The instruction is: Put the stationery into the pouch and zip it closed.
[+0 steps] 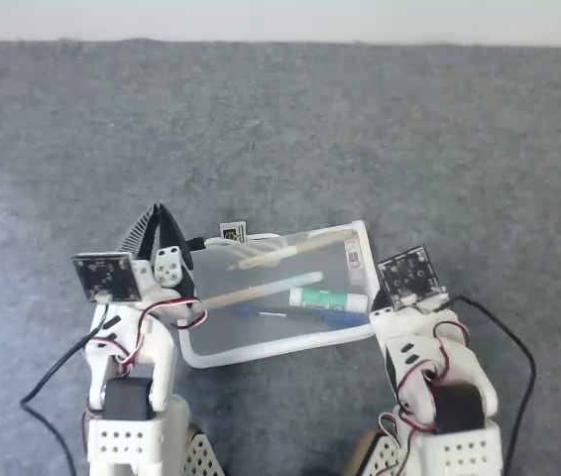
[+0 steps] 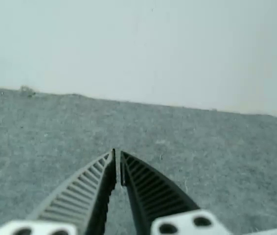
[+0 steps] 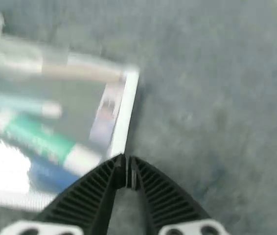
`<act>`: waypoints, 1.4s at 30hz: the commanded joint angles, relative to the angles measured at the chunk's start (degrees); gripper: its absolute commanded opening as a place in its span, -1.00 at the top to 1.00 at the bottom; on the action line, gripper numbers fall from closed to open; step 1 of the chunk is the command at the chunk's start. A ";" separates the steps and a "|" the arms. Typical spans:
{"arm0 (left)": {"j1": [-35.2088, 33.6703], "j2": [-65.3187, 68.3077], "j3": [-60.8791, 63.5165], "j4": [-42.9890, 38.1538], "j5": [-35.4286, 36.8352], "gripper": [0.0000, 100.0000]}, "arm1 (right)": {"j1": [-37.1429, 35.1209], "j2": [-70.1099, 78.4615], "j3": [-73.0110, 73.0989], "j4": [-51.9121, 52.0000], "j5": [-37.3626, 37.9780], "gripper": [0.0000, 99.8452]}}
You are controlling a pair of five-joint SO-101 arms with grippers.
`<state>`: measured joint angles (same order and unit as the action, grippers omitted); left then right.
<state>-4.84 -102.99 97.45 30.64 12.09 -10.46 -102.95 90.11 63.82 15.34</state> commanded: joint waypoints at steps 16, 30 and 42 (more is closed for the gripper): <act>0.18 0.18 -0.84 32.97 -0.53 0.98 | 1.01 -1.01 6.33 11.21 -15.74 0.99; -0.18 0.18 -0.84 39.65 -4.92 0.98 | 0.84 -1.01 6.33 11.21 -15.82 0.99; -0.09 0.18 -0.84 39.74 -4.57 0.98 | 0.84 -1.01 6.33 11.21 -15.82 0.99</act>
<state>-4.84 -102.99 97.45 69.85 7.87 -10.29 -102.77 95.21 74.73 -0.57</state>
